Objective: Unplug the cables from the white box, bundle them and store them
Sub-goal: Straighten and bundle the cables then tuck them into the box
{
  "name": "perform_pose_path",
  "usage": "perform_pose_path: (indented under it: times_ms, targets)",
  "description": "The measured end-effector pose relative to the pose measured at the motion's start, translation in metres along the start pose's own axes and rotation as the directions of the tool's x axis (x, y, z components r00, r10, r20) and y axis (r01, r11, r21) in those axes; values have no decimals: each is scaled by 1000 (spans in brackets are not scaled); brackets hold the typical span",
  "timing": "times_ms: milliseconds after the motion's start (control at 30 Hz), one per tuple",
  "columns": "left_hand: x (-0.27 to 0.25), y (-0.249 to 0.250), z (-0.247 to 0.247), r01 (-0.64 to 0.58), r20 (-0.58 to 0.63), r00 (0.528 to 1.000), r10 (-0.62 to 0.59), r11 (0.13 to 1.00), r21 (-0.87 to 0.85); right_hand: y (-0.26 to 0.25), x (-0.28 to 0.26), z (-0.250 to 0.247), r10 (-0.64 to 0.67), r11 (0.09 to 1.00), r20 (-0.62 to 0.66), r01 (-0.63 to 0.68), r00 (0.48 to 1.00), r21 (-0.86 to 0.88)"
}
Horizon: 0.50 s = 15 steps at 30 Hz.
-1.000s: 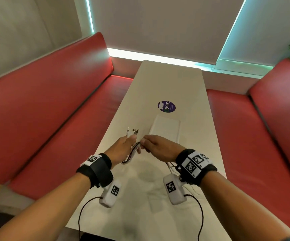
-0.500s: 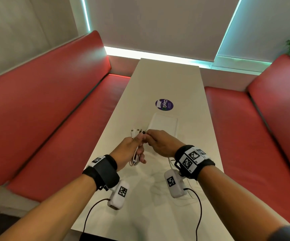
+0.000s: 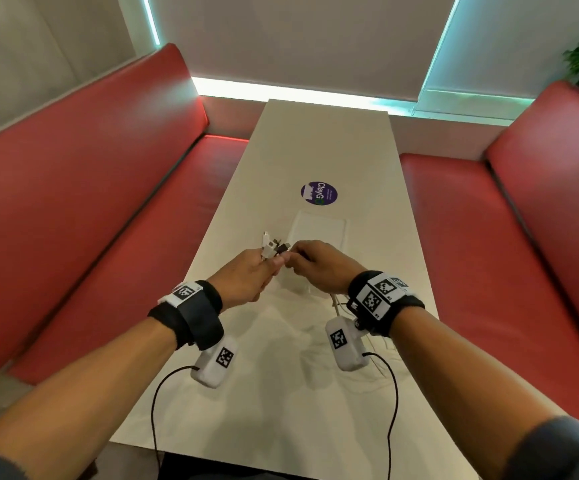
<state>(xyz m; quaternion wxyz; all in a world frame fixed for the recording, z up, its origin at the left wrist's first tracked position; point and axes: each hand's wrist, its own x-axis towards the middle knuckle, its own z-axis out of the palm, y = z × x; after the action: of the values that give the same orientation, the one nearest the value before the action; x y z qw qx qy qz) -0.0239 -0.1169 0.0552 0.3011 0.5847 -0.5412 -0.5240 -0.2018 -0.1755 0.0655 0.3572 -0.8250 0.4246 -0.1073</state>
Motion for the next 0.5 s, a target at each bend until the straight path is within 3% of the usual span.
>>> perform_pose_path:
  times_ms: [100, 200, 333, 500]
  targets:
    - [7, 4, -1, -49, -94, 994, 48, 999, -12, 0, -3, 8, 53, 982, -28, -47, 998, 185]
    - [13, 2, -10, -41, -202, 979, 7, 985, -169, 8, -9, 11, 64, 969, -35, -54, 997, 243]
    - [17, -2, -8, -86, -271, 962, 16, 965, -247, 11, -17, 14, 56, 976, -25, -49, 998, 210]
    - [22, -7, -4, -135, -382, 924, -7, 929, -344, 16, -25, 23, 51, 998, -28, -50, 998, 33]
